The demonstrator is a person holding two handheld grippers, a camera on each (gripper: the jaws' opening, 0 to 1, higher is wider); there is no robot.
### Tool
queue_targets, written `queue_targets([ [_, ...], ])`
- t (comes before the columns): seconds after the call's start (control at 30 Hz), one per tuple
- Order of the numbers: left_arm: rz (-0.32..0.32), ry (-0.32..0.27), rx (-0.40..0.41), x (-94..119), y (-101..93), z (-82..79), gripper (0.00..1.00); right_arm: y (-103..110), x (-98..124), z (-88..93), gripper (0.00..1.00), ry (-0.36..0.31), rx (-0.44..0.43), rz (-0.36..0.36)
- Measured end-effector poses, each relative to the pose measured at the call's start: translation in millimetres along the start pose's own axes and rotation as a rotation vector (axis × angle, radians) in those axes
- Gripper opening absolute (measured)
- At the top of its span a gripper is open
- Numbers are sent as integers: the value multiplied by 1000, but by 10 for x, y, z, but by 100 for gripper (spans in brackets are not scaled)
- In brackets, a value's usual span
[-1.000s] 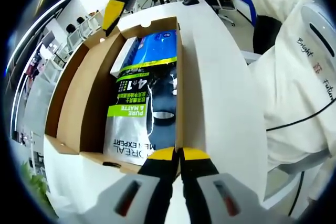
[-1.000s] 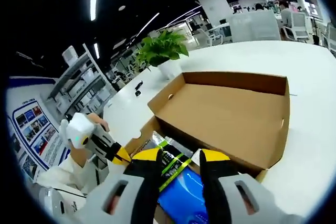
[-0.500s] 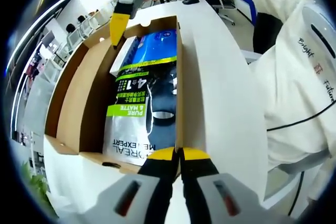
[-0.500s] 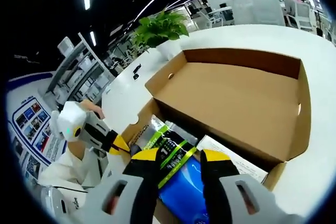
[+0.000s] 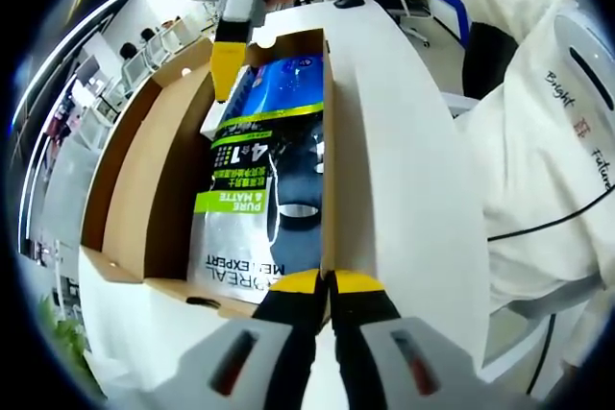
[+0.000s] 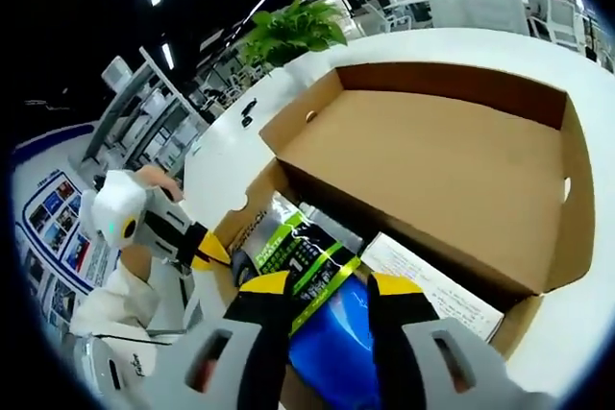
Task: Operate the shoe box by opening the lid, removing the specified soft item, and placing it in the target area until the item is outside and the box remains undamaged.
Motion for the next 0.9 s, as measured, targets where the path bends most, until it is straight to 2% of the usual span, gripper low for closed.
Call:
queue_targets([
  [0.23, 3, 3, -1, -17, 2, 4, 3, 11, -71, 22, 30, 10, -20, -7],
  [0.27, 4, 5, -2, -21, 2, 5, 3, 30, -122, 67, 30, 35, -27, -18],
  [0.4, 4, 8, -4, -25, -1, 3, 3, 24, -162, 115, 29, 47, -39, -21],
  [0.6, 1, 12, -7, -27, -9, 1, 3, 58, -196, 140, 28, 43, -56, -41],
  [0.63, 2, 12, -9, -30, -8, -1, 3, 75, -197, 129, 28, 32, -71, -60],
  [0.67, 1, 12, -11, -34, -8, 0, 3, 93, -206, 119, 30, 14, -129, -78],
  [0.9, 2, 7, -31, -63, -16, 4, 3, 19, -212, 154, 23, 3, -145, -69],
])
Point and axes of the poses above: the point that each gripper's makers call its tool centre point, and the gripper's own axes: x roughly backward along the fingers, y roughly to its left, z roughly out of its underside, the point moved 5 cm from there along x, roughly backward along the fingers, and after that the axes turned 6 degrees about -y, right-handed, at the moved point
